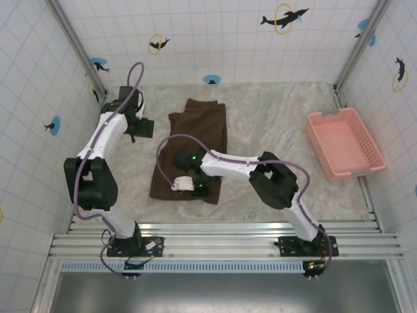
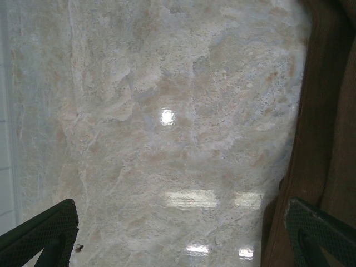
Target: Roll up the long pants
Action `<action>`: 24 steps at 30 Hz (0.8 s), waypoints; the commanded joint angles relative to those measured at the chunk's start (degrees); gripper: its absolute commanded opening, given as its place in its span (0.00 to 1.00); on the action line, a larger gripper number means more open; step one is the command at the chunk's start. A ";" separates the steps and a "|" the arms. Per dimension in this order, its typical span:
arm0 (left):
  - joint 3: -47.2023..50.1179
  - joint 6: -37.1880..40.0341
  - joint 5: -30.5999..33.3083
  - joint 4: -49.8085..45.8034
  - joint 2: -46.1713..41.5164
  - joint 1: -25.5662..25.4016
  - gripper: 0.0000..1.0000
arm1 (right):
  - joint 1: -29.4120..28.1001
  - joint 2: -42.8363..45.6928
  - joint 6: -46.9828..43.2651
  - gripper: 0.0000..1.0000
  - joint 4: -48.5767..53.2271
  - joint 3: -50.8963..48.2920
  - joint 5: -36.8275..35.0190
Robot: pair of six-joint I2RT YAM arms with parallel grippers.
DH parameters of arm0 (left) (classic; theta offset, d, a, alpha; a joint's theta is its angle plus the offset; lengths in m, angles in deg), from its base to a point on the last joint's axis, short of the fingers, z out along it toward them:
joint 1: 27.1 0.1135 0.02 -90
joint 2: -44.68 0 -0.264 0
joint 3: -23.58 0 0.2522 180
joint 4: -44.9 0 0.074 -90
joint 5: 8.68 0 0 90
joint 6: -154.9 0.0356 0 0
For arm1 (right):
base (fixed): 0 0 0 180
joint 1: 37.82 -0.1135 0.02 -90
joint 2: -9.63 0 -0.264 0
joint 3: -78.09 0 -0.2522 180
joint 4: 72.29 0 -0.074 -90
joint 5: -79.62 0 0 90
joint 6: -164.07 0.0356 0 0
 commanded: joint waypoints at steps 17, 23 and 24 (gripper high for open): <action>8.80 1.66 -3.77 1.00 -10.41 0.31 0.97 | 15.55 -8.51 6.94 0.04 20.25 18.14 32.24; 8.54 5.44 -2.69 -1.47 -10.53 -3.02 0.95 | 19.26 -15.64 7.55 0.06 21.39 24.20 32.89; 8.59 5.83 -2.26 -2.12 -10.69 -3.95 0.94 | 19.48 -16.69 7.38 0.06 21.47 24.73 32.49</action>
